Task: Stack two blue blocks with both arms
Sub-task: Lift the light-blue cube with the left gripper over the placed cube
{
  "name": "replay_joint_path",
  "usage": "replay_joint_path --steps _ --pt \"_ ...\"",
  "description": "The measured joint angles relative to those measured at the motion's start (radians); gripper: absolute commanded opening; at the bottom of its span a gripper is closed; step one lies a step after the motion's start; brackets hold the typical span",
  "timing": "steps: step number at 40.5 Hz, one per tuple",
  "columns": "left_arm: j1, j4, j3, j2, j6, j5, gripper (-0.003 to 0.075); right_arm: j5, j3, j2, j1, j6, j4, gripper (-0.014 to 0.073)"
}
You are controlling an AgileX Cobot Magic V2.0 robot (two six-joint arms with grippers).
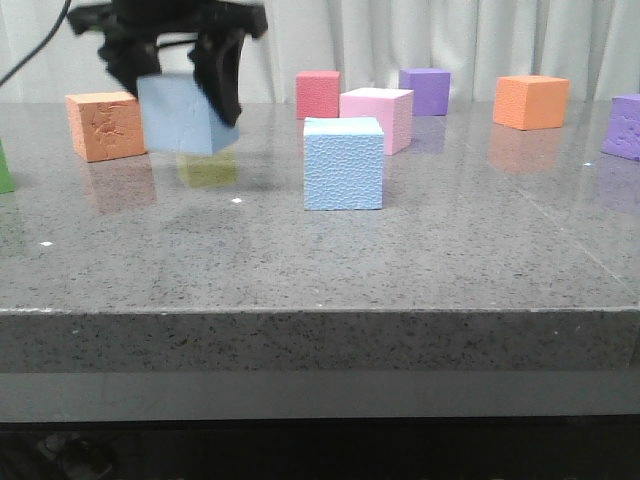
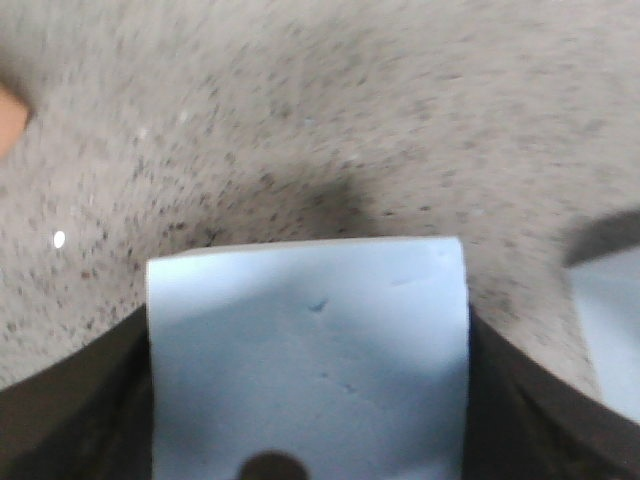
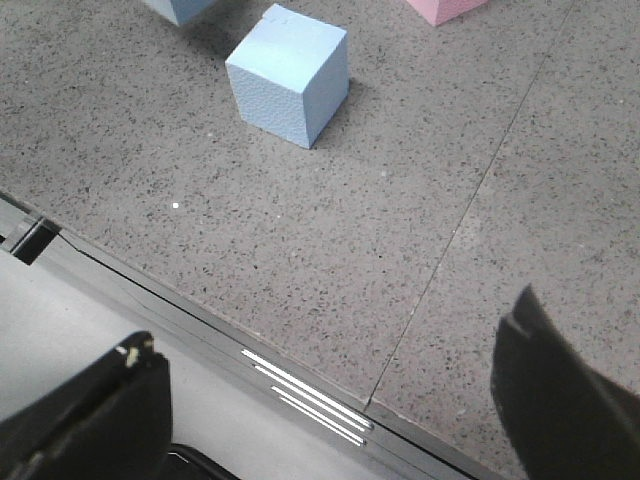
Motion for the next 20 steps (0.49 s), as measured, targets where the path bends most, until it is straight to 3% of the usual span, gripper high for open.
replay_joint_path --steps 11,20 --pt "-0.002 -0.250 -0.178 0.000 0.526 0.105 0.0303 0.000 0.000 0.000 0.000 0.000 0.000 0.0654" --pt "-0.032 -0.371 -0.203 0.000 0.900 0.122 0.0304 0.000 0.003 0.000 0.000 0.000 0.000 0.0654"
